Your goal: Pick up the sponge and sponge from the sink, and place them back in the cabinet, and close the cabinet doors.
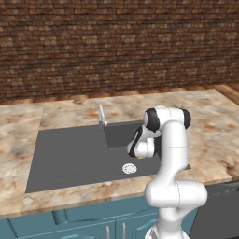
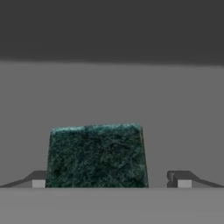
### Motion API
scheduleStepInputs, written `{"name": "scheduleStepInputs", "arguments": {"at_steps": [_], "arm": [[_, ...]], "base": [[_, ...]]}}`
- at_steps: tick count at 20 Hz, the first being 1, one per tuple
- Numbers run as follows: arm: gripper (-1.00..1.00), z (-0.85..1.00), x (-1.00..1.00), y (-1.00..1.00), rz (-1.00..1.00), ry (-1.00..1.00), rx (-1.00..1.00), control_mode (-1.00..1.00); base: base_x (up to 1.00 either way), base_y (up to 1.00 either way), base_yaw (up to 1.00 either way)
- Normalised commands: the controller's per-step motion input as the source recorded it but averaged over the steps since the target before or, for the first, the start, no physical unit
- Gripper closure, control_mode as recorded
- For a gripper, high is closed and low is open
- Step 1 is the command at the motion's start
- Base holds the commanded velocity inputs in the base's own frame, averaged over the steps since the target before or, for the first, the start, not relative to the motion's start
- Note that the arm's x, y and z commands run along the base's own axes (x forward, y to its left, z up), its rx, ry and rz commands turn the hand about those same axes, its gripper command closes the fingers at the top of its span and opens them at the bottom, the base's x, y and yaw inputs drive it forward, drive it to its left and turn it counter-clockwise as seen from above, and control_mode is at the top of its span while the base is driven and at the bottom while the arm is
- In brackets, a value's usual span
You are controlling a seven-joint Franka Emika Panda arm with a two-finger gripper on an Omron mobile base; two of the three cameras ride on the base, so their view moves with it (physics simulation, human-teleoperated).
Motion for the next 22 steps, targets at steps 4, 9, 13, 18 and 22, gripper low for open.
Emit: {"name": "scheduleStepInputs", "arguments": {"at_steps": [4,9,13,18,22], "arm": [[1.00,-0.08,0.00,0.06,0.00,0.05,0.00,-1.00],[1.00,0.00,0.00,0.00,0.00,0.02,0.00,-1.00],[1.00,0.00,0.00,0.00,0.00,0.00,0.00,-1.00],[1.00,0.00,0.00,0.00,0.00,0.00,0.00,-1.00],[1.00,0.19,0.00,0.00,0.00,0.00,0.00,-1.00]], "base": [[0.00,0.00,0.00],[0.00,0.00,0.00],[0.00,0.00,0.00],[0.00,0.00,0.00],[0.00,0.00,0.00]]}}
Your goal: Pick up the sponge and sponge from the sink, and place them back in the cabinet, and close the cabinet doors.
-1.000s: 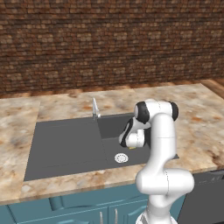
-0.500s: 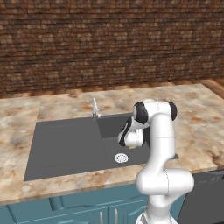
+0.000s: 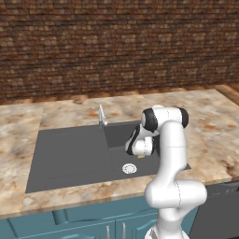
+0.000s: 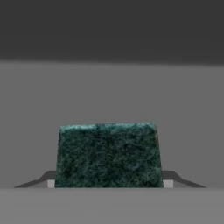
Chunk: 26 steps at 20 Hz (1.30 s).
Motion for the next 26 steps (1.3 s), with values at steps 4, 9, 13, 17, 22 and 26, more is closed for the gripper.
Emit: {"name": "scheduleStepInputs", "arguments": {"at_steps": [4,9,13,17,22,26], "arm": [[1.00,0.52,0.00,0.00,0.00,0.00,0.00,-1.00],[1.00,0.68,0.00,0.00,0.00,0.00,0.00,-1.00],[1.00,0.70,-0.03,-0.03,0.00,0.00,0.00,-1.00],[1.00,0.66,-0.06,-0.06,0.00,0.00,0.00,-1.00],[1.00,0.74,-0.19,-0.09,0.00,0.00,0.00,-1.00],[1.00,0.68,-0.23,-0.06,0.00,0.00,0.00,-1.00]], "base": [[0.00,0.00,0.00],[0.00,0.00,0.00],[0.00,0.00,0.00],[0.00,0.00,0.00],[0.00,0.00,0.00],[0.00,0.00,0.00]]}}
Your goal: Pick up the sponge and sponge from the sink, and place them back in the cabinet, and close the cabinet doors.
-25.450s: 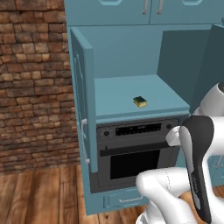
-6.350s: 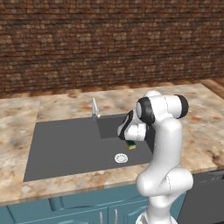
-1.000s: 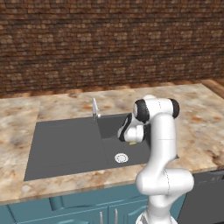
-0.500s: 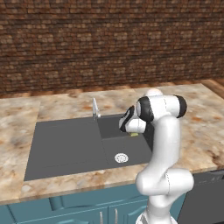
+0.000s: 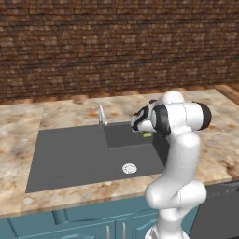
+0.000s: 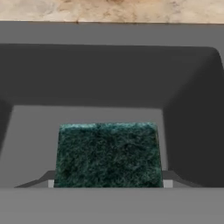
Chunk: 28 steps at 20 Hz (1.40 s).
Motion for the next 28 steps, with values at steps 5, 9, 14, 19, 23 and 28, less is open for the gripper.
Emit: {"name": "scheduleStepInputs", "arguments": {"at_steps": [5,9,14,19,23,28], "arm": [[1.00,0.65,-0.35,-0.12,0.00,0.00,0.00,-1.00],[1.00,0.67,-0.38,-0.14,0.00,0.00,0.00,-1.00],[1.00,0.64,-0.40,-0.07,0.00,0.00,0.00,-1.00],[1.00,0.62,-0.44,-0.05,0.00,0.00,0.00,-1.00],[1.00,0.58,-0.48,-0.01,0.00,0.00,0.00,-1.00],[1.00,0.49,-0.43,0.01,-0.01,0.00,0.00,-1.00]], "base": [[0.00,0.00,0.00],[0.00,0.00,0.00],[0.00,0.00,0.00],[0.00,0.00,0.00],[0.00,0.00,0.00],[0.00,0.00,0.00]]}}
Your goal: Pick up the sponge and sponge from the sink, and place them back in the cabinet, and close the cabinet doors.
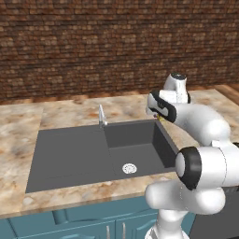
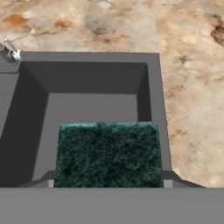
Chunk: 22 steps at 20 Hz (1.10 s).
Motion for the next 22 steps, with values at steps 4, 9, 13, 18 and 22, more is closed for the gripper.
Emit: {"name": "scheduleStepInputs", "arguments": {"at_steps": [4,9,13,18,22], "arm": [[1.00,0.42,-0.49,0.00,0.00,0.00,0.00,-1.00],[1.00,0.37,-0.62,-0.04,0.00,0.00,0.00,-1.00],[1.00,0.32,-0.60,-0.02,0.00,0.00,0.00,-1.00],[1.00,0.31,-0.57,0.00,0.00,0.00,0.00,-1.00],[1.00,0.36,-0.60,0.00,0.00,0.00,0.00,-1.00]], "base": [[0.00,0.00,0.00],[0.00,0.00,0.00],[0.00,0.00,0.00],[0.00,0.00,0.00],[0.00,0.00,0.00]]}}
